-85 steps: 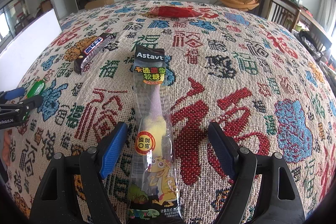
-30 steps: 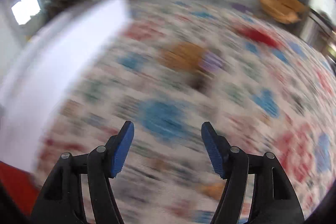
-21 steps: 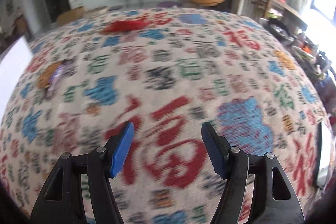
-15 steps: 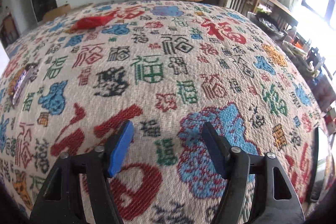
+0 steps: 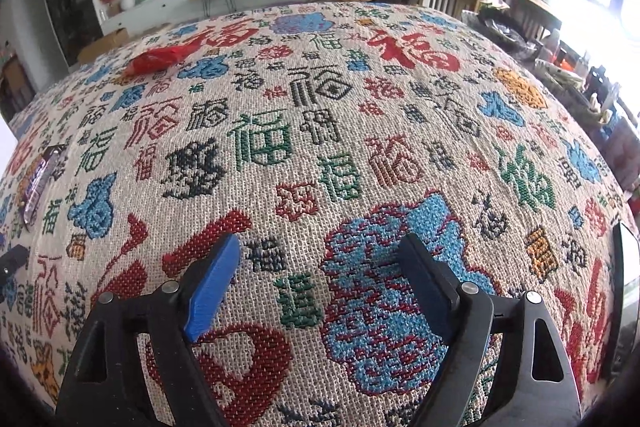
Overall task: Organize snacks
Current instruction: 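Move both open tools back over the snacks on the blanket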
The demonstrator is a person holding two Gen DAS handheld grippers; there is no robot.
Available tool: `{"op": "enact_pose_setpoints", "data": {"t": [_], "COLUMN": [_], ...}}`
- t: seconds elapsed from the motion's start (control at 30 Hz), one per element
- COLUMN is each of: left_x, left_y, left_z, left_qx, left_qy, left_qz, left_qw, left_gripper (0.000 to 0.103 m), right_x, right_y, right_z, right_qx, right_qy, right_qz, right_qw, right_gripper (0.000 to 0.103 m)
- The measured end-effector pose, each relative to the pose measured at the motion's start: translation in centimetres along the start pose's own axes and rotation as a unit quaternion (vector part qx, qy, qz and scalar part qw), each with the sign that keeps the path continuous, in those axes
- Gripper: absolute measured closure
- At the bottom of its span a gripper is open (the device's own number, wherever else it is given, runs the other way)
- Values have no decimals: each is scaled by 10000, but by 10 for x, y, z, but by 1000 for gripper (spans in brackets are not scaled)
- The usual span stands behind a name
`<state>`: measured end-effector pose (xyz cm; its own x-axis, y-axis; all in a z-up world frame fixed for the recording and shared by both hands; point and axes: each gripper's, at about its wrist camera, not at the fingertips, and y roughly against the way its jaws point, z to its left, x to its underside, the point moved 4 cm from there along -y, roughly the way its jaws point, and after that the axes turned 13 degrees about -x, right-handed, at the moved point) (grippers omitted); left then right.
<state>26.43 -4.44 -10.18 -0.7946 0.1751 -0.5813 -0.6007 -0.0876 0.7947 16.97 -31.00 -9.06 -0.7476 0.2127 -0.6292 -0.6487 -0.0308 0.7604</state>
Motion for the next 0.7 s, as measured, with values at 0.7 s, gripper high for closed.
{"op": "enact_pose_setpoints", "data": {"t": [0.7], "left_x": [0], "left_y": [-2], "left_z": [-2], "left_qx": [2], "left_qy": [-6], "left_qz": [-5], "left_qw": [10000], "left_gripper": [0], "right_x": [0], "right_y": [2], "right_z": [-1], "right_qx": [-8], "right_qy": [-3], "right_qz": [-2], "right_qw": [10000], "right_gripper": [18]}}
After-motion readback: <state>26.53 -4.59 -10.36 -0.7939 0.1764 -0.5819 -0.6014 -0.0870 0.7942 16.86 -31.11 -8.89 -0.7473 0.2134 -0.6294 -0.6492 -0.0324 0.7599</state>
